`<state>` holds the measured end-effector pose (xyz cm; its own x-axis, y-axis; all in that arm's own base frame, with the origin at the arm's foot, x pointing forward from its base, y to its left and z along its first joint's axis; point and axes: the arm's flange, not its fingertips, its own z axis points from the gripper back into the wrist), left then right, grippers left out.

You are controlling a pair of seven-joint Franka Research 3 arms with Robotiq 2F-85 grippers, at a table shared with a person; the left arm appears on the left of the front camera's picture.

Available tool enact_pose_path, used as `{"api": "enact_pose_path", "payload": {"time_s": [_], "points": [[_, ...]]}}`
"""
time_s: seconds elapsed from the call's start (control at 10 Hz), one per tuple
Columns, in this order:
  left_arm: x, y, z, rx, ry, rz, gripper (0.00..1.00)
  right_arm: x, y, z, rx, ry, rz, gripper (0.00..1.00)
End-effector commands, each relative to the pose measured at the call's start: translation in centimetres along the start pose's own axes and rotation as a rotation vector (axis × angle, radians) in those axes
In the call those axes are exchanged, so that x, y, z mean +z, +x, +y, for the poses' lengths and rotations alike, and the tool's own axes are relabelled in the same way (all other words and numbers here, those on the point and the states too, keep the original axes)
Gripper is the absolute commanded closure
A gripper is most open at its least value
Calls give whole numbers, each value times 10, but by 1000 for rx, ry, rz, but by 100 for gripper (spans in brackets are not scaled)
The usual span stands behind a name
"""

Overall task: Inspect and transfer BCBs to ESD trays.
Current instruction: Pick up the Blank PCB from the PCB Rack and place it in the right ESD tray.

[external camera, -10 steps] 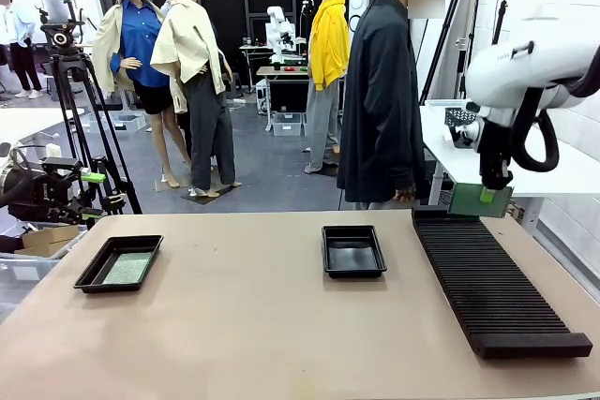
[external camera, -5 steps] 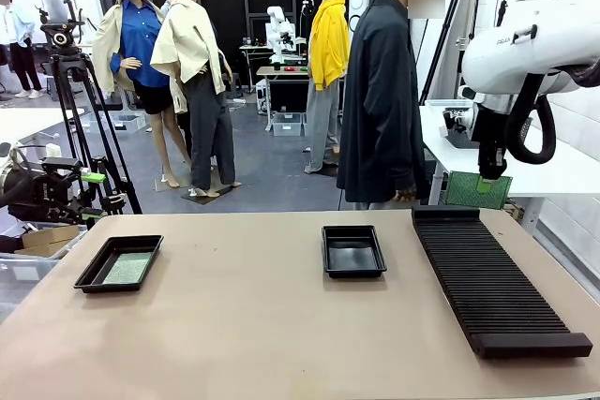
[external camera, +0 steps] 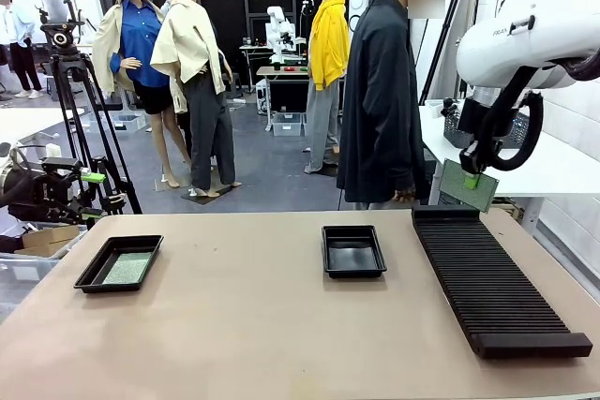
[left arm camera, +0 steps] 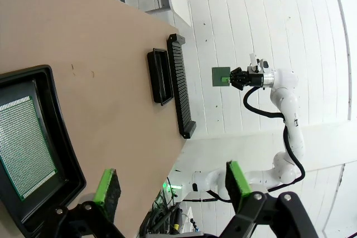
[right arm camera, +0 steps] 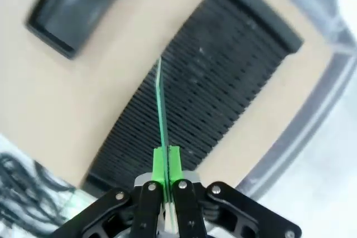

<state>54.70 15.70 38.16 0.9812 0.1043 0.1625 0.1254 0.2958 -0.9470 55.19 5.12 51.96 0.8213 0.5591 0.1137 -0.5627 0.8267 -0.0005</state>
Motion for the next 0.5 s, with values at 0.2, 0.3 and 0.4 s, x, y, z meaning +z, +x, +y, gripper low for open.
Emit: {"api": "enact_pose_path", "payload": {"time_s": [0.2,0.3,0.4], "points": [[-1,2,-2,4,9,-7,0,-4,9,28,-429,102,44,100],[-1,2,-2,4,9,-7,0,-6,9,33,-531,156,35,100],[-1,2,-2,4,9,-7,0,-8,10,39,-603,181,13,100]]}}
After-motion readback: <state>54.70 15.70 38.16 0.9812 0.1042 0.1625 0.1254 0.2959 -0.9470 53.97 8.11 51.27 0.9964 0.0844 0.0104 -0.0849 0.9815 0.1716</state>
